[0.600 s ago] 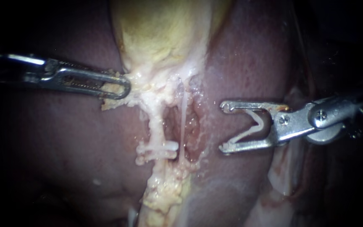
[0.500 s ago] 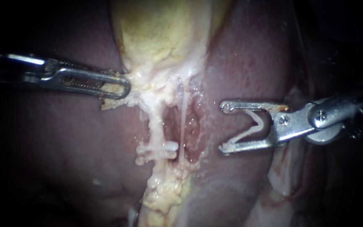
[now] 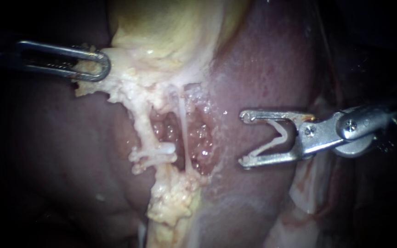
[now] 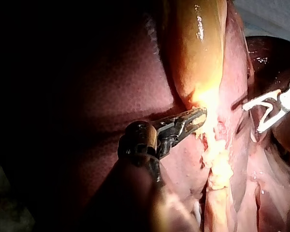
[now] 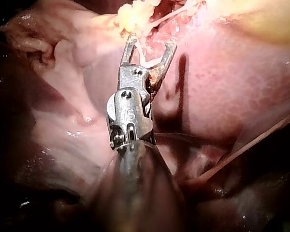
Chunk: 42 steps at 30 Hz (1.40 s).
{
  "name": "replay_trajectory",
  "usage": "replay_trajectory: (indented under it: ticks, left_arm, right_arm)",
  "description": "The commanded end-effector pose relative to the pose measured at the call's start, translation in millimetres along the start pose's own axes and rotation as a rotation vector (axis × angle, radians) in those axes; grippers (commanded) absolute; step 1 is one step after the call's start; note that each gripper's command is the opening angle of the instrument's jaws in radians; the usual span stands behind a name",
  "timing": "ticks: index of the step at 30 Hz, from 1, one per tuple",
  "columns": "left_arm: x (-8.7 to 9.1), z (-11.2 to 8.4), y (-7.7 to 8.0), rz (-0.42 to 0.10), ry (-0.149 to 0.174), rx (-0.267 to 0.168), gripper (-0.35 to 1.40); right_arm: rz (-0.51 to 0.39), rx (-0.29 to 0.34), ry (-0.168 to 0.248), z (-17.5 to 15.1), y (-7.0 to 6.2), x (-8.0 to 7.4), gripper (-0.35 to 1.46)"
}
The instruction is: Clipping third clip left tube
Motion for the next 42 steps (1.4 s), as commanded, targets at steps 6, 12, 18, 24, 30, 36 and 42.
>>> replay_trajectory:
  ticks: [6,12,18,24,30,36,42]
  left_arm:
    - [-0.3,0.4,-0.6,0.005,0.001,0.003,-0.35]
    - [-0.5,0.5,-0.7,0.006,0.002,0.004,-0.35]
    - [-0.7,0.8,-0.8,0.007,0.007,0.007,-0.35]
    - [-0.8,1.0,-1.0,0.009,0.004,0.007,-0.35]
    - [-1.0,1.1,-1.2,0.010,0.001,0.009,-0.35]
    - [-1.0,1.2,-1.2,0.011,-0.002,0.009,-0.35]
    - [-1.1,1.2,-1.3,0.011,-0.002,0.009,-0.35]
  right_arm:
    - [0.093,0.044,0.025,2.9,0.3,1.2,0.50]
    - [0.190,0.066,0.048,6.3,1.1,1.8,0.50]
    - [0.288,0.097,0.107,9.2,2.1,0.6,0.50]
    - [0.338,0.121,0.125,10.6,3.2,-1.8,0.49]
    - [0.360,0.122,0.123,10.7,3.9,-3.8,0.49]
    - [0.357,0.129,0.124,11.0,4.5,-4.1,0.50]
    - [0.362,0.149,0.148,11.7,5.1,-4.2,0.50]
